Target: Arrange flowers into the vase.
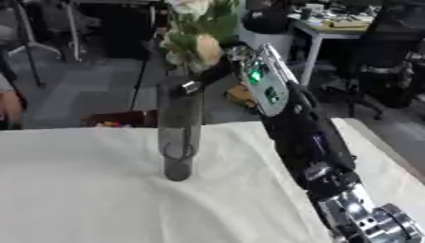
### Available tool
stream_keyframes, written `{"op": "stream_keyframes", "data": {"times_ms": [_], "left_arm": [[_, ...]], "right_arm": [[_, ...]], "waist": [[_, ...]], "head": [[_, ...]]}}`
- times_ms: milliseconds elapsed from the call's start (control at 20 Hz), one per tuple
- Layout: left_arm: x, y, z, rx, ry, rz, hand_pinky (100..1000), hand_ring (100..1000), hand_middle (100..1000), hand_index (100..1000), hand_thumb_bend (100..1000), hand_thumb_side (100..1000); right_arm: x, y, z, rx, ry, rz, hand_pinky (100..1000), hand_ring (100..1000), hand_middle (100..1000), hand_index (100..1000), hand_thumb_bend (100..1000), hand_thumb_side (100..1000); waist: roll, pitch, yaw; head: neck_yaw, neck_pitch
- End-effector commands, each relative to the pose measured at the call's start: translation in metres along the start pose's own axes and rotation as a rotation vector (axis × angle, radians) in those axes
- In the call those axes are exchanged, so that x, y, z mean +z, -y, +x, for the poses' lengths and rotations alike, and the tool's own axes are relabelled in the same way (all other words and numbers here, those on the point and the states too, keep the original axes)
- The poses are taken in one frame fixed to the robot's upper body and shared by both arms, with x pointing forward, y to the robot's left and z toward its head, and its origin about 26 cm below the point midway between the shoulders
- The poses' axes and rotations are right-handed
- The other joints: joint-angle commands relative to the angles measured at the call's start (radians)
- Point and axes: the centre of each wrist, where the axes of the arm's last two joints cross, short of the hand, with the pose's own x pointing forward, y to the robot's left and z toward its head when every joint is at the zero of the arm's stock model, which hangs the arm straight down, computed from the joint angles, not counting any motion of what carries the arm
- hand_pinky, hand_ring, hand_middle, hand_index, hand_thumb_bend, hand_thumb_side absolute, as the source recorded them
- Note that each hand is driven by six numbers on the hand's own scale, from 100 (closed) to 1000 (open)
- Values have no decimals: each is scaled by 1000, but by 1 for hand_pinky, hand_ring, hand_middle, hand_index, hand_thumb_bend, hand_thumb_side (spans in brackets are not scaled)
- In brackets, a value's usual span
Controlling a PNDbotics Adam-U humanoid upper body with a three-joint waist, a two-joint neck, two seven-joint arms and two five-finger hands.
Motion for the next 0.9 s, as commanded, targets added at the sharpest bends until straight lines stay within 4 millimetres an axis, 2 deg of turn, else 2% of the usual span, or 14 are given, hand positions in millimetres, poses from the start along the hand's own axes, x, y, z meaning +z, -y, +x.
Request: {"op": "stream_keyframes", "data": {"times_ms": [50, 900], "left_arm": [[-8, -5, 6, -9, 43, 5, 808, 917, 941, 988, 100, 1000], [-7, -6, 5, -21, 37, 3, 807, 917, 941, 988, 100, 1000]], "right_arm": [[11, 18, 6, -19, -9, 21, 989, 1000, 1000, 1000, 1000, 464], [16, 23, 3, -39, 37, 50, 986, 1000, 1000, 1000, 1000, 476]], "waist": [[3, -26, -2], [0, -35, -11]], "head": [[-2, -11], [1, -11]]}}
